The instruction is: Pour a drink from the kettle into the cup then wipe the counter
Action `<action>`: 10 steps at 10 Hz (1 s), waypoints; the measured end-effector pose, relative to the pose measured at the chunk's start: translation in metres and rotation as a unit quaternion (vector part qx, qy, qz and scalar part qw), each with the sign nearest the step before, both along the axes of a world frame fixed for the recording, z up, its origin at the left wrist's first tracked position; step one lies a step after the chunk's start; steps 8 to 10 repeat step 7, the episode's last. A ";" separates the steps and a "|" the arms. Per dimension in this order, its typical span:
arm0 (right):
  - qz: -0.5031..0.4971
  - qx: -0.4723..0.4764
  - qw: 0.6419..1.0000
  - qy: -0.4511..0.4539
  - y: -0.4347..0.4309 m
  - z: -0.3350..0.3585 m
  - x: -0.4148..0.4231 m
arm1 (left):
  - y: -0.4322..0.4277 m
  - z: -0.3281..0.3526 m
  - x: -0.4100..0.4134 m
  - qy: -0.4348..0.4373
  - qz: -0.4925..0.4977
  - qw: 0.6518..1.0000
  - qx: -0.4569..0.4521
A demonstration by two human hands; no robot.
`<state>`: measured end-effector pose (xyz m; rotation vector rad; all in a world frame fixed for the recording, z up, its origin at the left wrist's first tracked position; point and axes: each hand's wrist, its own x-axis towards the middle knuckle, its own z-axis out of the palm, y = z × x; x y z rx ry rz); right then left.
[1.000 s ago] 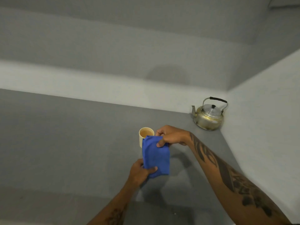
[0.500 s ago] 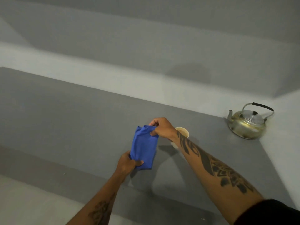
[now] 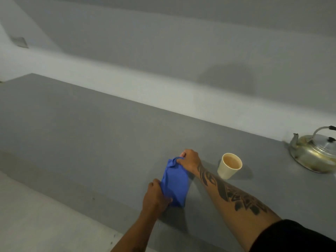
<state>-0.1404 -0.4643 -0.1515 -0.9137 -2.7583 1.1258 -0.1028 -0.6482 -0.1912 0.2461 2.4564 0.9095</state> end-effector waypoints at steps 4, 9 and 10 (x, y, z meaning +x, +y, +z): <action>0.073 0.094 0.992 -0.050 -0.027 -0.021 0.014 | -0.010 0.000 0.000 0.079 -0.072 0.990 -0.090; 0.107 0.084 0.991 0.007 -0.013 0.025 0.054 | 0.017 0.039 -0.009 0.183 -0.143 0.960 -0.158; 0.107 0.084 0.991 0.007 -0.013 0.025 0.054 | 0.017 0.039 -0.009 0.183 -0.143 0.960 -0.158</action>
